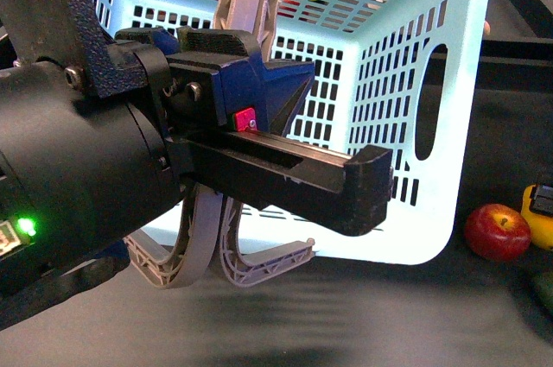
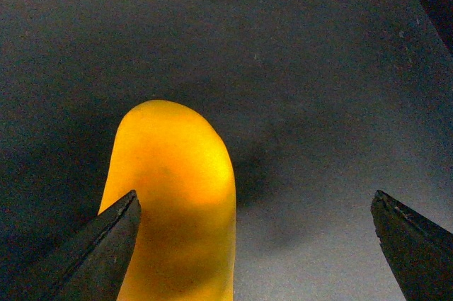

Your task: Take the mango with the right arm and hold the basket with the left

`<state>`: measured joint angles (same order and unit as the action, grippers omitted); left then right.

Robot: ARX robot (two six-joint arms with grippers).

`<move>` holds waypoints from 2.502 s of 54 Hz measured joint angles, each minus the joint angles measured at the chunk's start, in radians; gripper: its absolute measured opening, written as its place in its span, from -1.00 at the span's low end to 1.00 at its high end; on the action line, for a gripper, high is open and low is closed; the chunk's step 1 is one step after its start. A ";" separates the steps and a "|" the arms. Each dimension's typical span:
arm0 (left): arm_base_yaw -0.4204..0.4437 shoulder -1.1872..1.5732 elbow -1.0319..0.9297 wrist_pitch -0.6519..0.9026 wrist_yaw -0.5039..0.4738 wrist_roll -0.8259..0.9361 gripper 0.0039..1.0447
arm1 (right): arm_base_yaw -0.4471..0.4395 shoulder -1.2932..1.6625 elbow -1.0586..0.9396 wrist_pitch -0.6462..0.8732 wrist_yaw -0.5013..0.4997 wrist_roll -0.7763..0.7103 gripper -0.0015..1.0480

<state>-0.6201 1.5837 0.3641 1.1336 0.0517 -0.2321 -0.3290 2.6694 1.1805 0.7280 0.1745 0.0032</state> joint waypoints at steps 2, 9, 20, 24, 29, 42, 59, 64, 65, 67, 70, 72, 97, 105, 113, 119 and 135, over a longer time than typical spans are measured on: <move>0.000 0.000 0.000 0.000 0.000 0.000 -0.84 | 0.002 0.005 0.007 0.000 0.002 0.000 0.85; 0.000 0.000 0.000 0.000 0.000 0.000 -0.84 | 0.007 0.015 0.017 0.009 0.001 0.005 0.85; 0.000 0.000 0.000 0.000 0.000 0.000 -0.84 | 0.019 0.023 0.021 0.039 -0.006 0.002 0.85; 0.000 0.000 0.000 0.000 0.000 0.000 -0.84 | 0.019 0.023 0.018 0.051 -0.025 0.013 0.85; 0.000 0.000 0.000 0.000 0.000 0.000 -0.84 | 0.021 0.023 0.007 0.079 -0.052 0.038 0.85; 0.000 0.000 0.000 0.000 0.000 0.000 -0.84 | 0.028 0.014 -0.019 0.114 -0.090 0.070 0.85; 0.000 0.000 0.000 0.000 0.000 0.000 -0.84 | 0.041 0.013 -0.021 0.090 -0.082 0.065 0.85; 0.000 0.000 0.000 0.000 0.000 0.000 -0.84 | 0.040 0.013 -0.024 0.090 -0.080 0.064 0.85; 0.000 0.000 0.000 0.000 0.000 0.000 -0.84 | 0.040 0.013 -0.024 0.090 -0.080 0.065 0.85; 0.000 0.000 0.000 0.000 0.000 0.000 -0.84 | 0.039 0.013 -0.025 0.090 -0.080 0.064 0.85; 0.000 0.000 0.000 0.000 0.000 0.000 -0.84 | 0.037 0.013 -0.026 0.090 -0.081 0.064 0.85; 0.000 0.000 0.000 0.000 0.000 0.000 -0.84 | 0.037 0.013 -0.026 0.089 -0.082 0.064 0.85; 0.000 0.000 0.000 0.000 0.000 0.000 -0.84 | 0.016 0.043 -0.010 0.047 -0.069 0.050 0.85; 0.000 0.000 0.000 0.000 0.000 0.000 -0.84 | 0.015 0.047 -0.008 0.045 -0.075 0.055 0.85; 0.000 0.000 0.000 0.000 0.000 0.000 -0.84 | 0.014 0.047 -0.006 0.035 -0.074 0.056 0.85; 0.000 0.000 0.000 0.000 0.000 0.000 -0.84 | 0.010 0.050 -0.004 0.027 -0.068 0.062 0.57; 0.000 0.000 0.000 0.000 0.000 0.000 -0.84 | 0.002 0.054 -0.005 0.026 -0.060 0.047 0.02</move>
<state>-0.6201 1.5837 0.3641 1.1336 0.0521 -0.2321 -0.3271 2.7232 1.1751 0.7540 0.1150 0.0502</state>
